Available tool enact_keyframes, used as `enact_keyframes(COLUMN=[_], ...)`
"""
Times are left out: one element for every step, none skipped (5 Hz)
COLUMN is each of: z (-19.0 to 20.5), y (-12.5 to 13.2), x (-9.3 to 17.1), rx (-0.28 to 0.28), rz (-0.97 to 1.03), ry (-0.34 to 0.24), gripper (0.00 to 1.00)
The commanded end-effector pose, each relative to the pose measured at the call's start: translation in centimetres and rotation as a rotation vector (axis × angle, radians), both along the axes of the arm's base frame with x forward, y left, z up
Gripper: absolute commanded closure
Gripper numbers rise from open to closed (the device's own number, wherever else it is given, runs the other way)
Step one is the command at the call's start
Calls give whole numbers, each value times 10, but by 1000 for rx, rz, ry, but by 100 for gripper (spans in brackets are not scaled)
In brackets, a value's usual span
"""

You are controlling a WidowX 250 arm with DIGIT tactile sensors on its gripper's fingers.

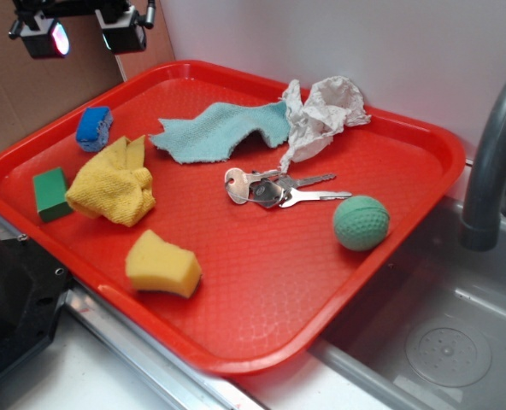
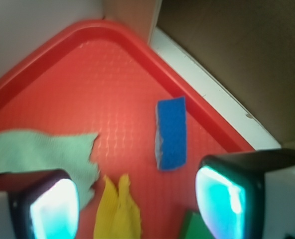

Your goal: Grab the blue sponge.

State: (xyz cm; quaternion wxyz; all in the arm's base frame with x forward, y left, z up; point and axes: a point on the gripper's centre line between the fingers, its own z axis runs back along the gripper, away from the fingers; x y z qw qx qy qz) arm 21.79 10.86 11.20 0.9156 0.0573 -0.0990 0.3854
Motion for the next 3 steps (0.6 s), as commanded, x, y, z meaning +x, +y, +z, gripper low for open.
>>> enact_keyframes(z=[-32,-51,-80], y=[39,49,49], x=[-32,-38,-26], rx=[-38,-81,-110], rz=[-105,-164,-194], ry=[75,73,77], gripper=[0,0,0])
